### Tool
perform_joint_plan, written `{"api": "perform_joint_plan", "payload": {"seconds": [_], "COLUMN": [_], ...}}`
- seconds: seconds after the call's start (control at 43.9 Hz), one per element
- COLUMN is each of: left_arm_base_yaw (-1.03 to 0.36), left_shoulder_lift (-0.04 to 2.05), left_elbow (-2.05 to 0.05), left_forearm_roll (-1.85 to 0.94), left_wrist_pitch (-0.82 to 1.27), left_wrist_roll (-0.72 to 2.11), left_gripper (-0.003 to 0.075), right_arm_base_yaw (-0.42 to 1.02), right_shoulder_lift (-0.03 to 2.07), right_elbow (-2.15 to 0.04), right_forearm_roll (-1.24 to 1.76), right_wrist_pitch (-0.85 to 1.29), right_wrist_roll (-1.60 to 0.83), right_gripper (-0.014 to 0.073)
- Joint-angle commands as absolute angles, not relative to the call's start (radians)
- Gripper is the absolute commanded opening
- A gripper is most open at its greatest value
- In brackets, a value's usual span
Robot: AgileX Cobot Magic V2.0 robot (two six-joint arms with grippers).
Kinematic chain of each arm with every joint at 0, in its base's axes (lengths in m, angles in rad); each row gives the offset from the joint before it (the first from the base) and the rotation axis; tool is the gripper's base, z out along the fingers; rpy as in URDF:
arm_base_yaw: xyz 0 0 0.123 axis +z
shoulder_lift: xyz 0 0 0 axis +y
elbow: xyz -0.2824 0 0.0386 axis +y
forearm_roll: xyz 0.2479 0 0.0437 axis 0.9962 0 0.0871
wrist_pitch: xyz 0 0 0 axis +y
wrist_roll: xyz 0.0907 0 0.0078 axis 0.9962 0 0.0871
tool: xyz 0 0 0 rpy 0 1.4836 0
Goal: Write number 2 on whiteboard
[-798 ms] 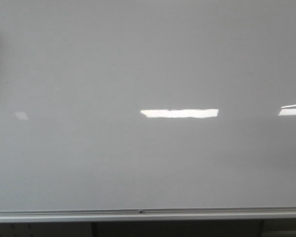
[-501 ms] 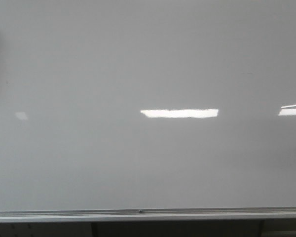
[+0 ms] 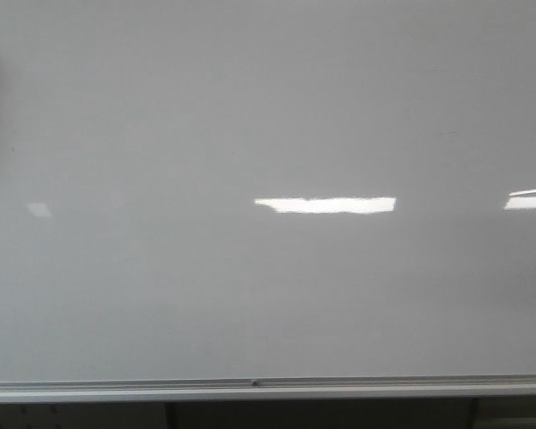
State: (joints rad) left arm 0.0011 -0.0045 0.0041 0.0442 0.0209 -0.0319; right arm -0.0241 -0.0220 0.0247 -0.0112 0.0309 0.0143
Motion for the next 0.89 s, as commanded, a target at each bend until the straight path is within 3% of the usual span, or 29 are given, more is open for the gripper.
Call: {"api": "perform_joint_plan", "payload": {"seconds": [0.0,0.501,0.866], "left_arm_base_yaw": [0.001,0.001,0.001], "left_shoulder_lift": [-0.033,-0.027,0.019], "left_elbow": [0.040,-0.099,-0.423], "left_forearm_roll": [0.036,0.036,0.036], "left_wrist_pitch": [-0.068,-0.168,0.069], "left_wrist_roll": [-0.032,-0.033,-0.033], "left_gripper": [-0.0020,-0.0020,-0.0020], "right_arm_base_yaw": [-0.026,-0.026,-0.026], "right_shoulder_lift": [-0.029,-0.028,0.013], "right_elbow": [0.023,-0.111,-0.383], "right_forearm_roll": [-0.022,-0.022,-0.042], "right_wrist_pitch": [-0.050,0.000,0.238], "right_wrist_roll": [0.015,0.015,0.015], "right_gripper": [-0.0066,-0.0066,-0.0066]}}
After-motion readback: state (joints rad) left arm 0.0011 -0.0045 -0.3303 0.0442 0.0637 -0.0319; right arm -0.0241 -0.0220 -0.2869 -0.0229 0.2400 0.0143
